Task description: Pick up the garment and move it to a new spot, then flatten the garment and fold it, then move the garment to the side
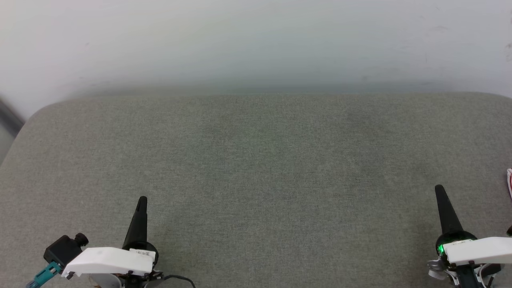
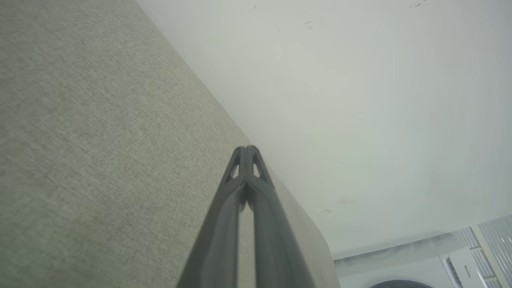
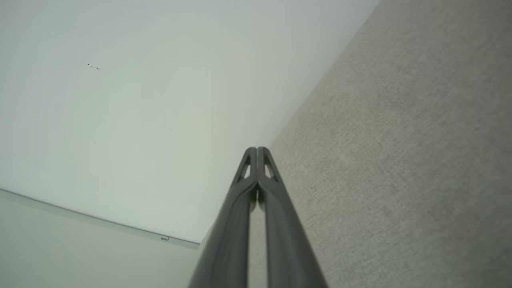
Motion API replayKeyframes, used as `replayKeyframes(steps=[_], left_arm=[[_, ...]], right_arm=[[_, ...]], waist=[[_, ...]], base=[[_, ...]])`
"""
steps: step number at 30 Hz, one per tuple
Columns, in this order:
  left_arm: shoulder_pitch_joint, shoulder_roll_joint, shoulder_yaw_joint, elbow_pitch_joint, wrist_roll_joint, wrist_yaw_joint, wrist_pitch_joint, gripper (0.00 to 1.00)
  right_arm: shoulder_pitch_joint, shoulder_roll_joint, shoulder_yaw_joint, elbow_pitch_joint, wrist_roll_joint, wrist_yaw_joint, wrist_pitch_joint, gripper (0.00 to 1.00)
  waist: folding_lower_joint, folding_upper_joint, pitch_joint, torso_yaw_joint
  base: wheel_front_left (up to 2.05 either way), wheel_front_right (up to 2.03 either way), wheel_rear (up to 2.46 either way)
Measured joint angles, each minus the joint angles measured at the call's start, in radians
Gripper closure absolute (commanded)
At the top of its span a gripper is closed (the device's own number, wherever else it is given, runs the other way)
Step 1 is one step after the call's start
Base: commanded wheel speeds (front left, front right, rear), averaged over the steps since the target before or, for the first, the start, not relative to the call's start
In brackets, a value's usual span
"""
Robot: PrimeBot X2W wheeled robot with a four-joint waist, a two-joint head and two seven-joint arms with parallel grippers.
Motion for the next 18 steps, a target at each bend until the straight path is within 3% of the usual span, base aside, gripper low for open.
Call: replayKeyframes(steps=[18], left_arm=[[-0.022,0.0,0.02,0.026,-0.186,0.0,0.045,1.0]], right_arm=[[-0.023,0.01,-0.009,0.027,0.159,0.0,0.045,1.0]], waist=[[0.0,0.0,-0.011,-0.005]], base=[[0.0,0.0,0.0]])
